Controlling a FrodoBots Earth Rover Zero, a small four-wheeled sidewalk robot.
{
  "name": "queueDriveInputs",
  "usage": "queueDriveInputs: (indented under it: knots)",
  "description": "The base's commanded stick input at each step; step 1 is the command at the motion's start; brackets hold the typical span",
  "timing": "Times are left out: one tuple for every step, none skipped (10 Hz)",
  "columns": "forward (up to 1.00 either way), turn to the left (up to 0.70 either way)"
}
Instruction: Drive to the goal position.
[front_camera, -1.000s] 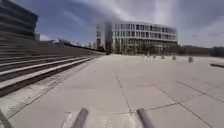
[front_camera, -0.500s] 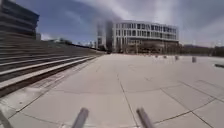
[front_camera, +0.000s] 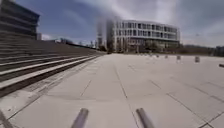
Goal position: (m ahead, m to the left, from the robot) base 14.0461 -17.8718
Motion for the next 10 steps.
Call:
queueDriveInputs:
  knots:
    - [0.5,-0.14]
    - [0.5,0.0]
    - [0.5,0.0]
    - [0.5,0.0]
    - [0.5,0.0]
    - [0.5,0.0]
    - [0.5,0.0]
    - [0.5,0.0]
    - [0.5,0.0]
    - [0.5,0.0]
